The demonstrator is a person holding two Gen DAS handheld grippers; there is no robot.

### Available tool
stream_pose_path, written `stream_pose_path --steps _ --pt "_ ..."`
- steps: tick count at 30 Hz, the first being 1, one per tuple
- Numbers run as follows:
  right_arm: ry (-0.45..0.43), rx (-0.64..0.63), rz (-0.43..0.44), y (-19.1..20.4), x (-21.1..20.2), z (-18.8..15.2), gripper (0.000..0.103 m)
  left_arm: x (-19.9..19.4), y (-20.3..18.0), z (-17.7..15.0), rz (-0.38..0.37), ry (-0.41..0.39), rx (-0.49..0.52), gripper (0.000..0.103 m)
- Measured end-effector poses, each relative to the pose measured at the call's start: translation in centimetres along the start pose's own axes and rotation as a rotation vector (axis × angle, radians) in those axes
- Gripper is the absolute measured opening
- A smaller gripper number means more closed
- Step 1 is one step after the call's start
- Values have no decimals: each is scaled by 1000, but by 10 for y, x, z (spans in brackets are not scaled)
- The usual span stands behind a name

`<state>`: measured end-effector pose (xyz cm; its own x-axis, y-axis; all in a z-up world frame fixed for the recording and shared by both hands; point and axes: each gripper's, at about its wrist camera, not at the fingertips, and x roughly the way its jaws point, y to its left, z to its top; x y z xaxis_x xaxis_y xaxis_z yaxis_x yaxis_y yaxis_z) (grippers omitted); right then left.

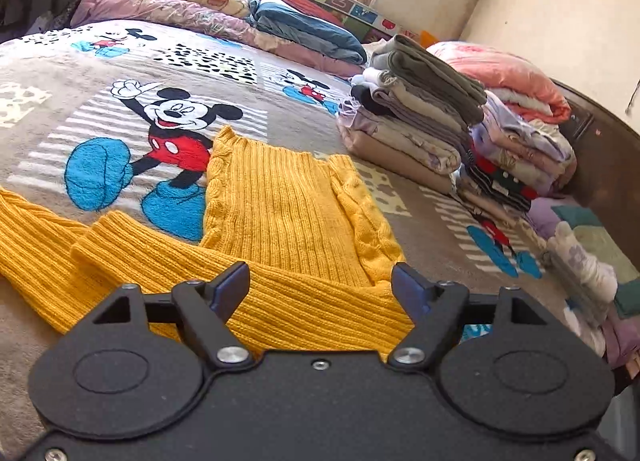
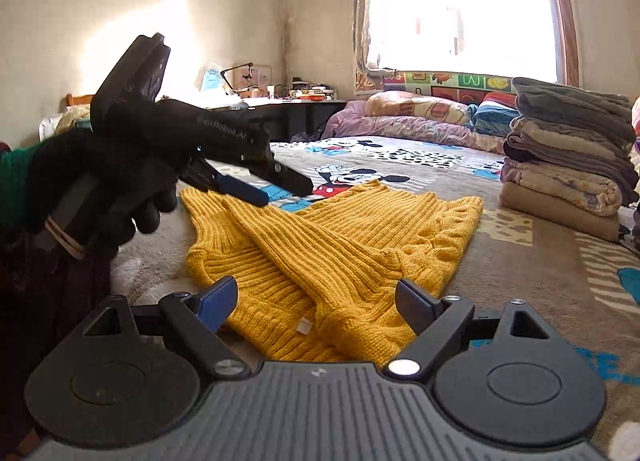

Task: Fold clothes
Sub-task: 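Move the left gripper to the other sleeve and grasp its cuff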

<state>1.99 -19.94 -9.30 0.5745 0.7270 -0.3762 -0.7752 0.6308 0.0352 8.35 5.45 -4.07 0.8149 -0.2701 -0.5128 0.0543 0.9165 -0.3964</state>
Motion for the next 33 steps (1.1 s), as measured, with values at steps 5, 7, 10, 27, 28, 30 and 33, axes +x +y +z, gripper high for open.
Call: stream_pose_path --steps 5,7,10,27,28,30,33 --pt "212 -183 -10 28 39 -20 103 -7 6 -7 19 10 -23 79" --pt "200 -180 -16 33 30 -16 102 -13 14 -7 34 -4 -62 79" --pt "151 -194 -28 37 16 -8 88 -23 32 -6 57 -39 -153 79" --pt "147 -249 -20 46 17 -5 86 -24 109 -17 27 -91 -630 53" --pt "135 -244 -30 44 18 -4 86 -23 111 -17 33 -90 -638 52" --pt "130 -217 -33 38 22 -3 87 -20 115 -19 36 -85 -652 52" --pt "178 -168 12 30 35 -5 91 -16 119 -21 54 -85 -658 47"
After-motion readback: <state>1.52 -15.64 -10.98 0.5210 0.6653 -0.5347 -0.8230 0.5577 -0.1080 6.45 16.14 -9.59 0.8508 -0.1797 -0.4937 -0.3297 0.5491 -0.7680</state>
